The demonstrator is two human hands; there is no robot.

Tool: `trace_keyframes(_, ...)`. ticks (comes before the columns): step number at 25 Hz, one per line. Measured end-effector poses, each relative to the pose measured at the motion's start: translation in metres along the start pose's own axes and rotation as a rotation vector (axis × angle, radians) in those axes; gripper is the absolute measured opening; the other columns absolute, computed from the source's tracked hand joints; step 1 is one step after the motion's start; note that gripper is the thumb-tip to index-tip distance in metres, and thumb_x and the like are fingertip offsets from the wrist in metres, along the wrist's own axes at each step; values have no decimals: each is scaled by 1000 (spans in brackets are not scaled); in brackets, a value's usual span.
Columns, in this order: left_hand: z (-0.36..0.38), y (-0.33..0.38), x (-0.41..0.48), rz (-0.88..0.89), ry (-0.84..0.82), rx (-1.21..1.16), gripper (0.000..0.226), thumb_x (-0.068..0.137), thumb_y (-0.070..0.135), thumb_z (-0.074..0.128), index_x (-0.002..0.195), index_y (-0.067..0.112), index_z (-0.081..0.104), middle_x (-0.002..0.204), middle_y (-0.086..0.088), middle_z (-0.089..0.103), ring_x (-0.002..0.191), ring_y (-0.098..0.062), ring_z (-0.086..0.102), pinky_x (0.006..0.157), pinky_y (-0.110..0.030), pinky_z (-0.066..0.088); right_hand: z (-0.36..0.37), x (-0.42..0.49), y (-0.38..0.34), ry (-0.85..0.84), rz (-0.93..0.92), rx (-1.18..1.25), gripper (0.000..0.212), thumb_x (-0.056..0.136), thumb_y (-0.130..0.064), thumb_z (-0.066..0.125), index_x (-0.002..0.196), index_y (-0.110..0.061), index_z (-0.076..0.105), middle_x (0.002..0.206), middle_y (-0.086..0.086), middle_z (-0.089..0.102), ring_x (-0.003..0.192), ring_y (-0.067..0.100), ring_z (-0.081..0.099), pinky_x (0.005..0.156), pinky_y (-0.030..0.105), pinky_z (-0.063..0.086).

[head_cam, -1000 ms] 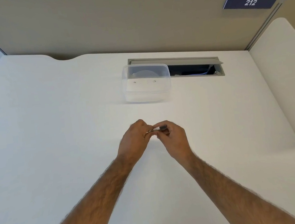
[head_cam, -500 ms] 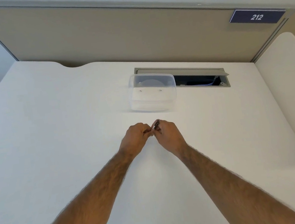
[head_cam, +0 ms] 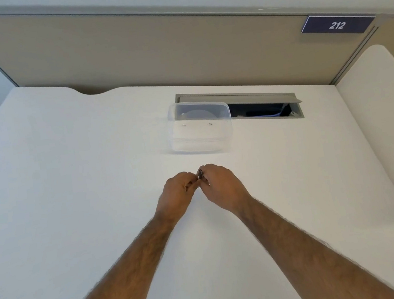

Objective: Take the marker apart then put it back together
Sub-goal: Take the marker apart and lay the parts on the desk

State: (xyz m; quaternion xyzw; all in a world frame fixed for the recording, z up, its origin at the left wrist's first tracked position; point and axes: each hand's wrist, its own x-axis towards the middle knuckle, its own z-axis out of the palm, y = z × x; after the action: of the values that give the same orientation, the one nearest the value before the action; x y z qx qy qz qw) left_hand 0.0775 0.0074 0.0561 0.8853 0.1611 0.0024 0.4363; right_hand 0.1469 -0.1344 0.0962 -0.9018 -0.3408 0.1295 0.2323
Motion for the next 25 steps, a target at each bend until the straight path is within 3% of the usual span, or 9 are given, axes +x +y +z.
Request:
trace_keyframes(6,-4,3,6,13,-19,-9,28,96,29,61,70,38,59,71,15,63,68,-8,59,62,-34,49,2,2,3,32,34,50,17,95,-18,51,79,-17,52,72,-5,56,64,17,53,58,32,40)
trace_keyframes(9,-5,4,7,51,-53,22,42,97,25,59,60,42,51,64,22,55,59,-5,48,57,-28,37,-2,2,3,-12,64,72,16,94,-18,49,79,-13,54,73,0,62,66,22,58,58,36,44)
trace_keyframes(13,-11,9,10,95,-25,59,42,99,28,57,66,53,54,73,30,58,65,-1,52,57,-24,35,-6,3,4,41,30,73,16,94,-20,51,82,-10,57,75,3,63,69,26,59,64,41,50)
trace_keyframes(18,-6,3,2,55,-19,41,27,98,29,56,74,40,60,73,14,61,71,-11,59,62,-35,49,1,-3,3,51,15,79,16,95,-21,52,82,-12,54,75,-1,60,69,23,57,63,38,47)
trace_keyframes(22,-3,6,0,61,-59,70,42,97,24,53,63,48,52,64,13,52,61,-8,49,57,-29,39,2,-3,3,-11,55,90,18,93,-21,52,76,-18,47,66,-9,49,62,19,49,59,30,34)
trace_keyframes(25,-6,13,5,35,-30,26,23,90,26,50,72,35,61,73,11,63,68,-8,60,61,-37,51,-2,3,5,69,43,82,21,92,-26,52,74,-23,42,64,-11,44,60,15,46,56,30,32)
